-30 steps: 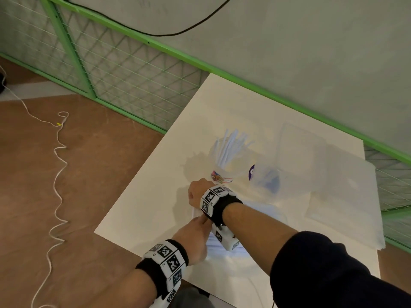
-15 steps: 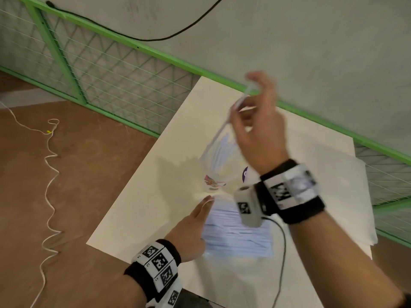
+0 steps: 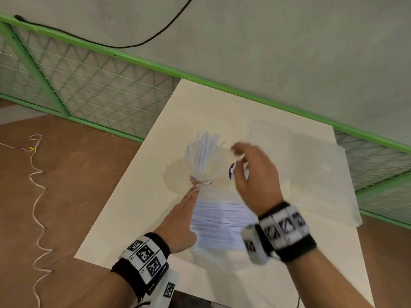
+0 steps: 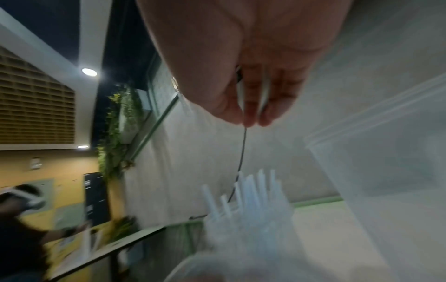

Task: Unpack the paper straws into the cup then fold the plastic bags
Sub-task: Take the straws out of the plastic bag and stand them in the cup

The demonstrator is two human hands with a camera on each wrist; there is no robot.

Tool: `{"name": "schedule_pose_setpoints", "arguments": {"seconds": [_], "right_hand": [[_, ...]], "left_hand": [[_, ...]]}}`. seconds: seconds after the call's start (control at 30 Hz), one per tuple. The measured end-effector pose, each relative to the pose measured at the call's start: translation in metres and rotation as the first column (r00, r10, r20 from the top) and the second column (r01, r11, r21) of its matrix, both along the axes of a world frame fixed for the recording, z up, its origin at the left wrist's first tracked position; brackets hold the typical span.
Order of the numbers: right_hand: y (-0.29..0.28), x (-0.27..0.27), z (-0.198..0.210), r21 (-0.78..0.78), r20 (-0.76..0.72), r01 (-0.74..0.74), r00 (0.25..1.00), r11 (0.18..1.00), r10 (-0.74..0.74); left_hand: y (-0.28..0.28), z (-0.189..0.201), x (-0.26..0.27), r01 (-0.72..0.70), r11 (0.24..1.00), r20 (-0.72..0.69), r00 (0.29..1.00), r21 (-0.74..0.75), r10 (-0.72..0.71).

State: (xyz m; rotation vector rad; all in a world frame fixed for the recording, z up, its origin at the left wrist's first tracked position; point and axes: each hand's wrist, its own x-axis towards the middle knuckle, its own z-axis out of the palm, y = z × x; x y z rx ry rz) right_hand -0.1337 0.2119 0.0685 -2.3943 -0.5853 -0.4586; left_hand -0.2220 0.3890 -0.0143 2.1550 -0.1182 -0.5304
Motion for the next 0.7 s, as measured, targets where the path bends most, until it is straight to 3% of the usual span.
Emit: {"name": "schedule_pose_setpoints", "arguments": {"seconds": [0.03,0.1,0.17,0.2,0.3,0.43,0.7], "right_hand": [[0.0,-0.02,-0.008,-0.011,-0.017,-0.09,0.996,0.996,0.089],[0.001,-0.055,-0.034,-0.161,-0.212,-0.264,0.95,0.951,0.228],[-0.002,-0.079,-0.071,-0.341,-0.462,-0.377,0.865,0.861,0.195],[-0.004,-0.087,-0.089,-0.426,-0.507,-0.401,0.848,0.811,0.152],[-0.009,-0.107,-0.12,-0.57,-0.469,-0.388,0.877,0.724,0.1],[-0.005,-0.118,-0.134,-0.641,-0.343,-0.283,0.937,0.713,0.064],[0.003,-0.119,-0.14,-0.738,-0.312,-0.221,0.95,0.637,-0.032]], "left_hand": [[-0.001,-0.002,-0.001,0.001,1.0,0.004,1.0,-0.007,-0.001],[-0.003,-0.009,-0.002,0.022,0.999,0.001,1.0,-0.024,-0.022],[-0.006,-0.015,-0.005,0.058,0.998,-0.004,0.998,-0.031,-0.058],[-0.008,-0.017,-0.005,0.073,0.997,0.0,0.997,-0.028,-0.073],[-0.012,-0.02,-0.008,0.08,0.997,0.026,0.997,-0.022,-0.079],[-0.012,-0.023,-0.012,0.062,0.998,0.038,0.997,-0.005,-0.062],[-0.011,-0.021,-0.015,0.053,0.998,0.077,0.996,0.025,-0.054]]}}
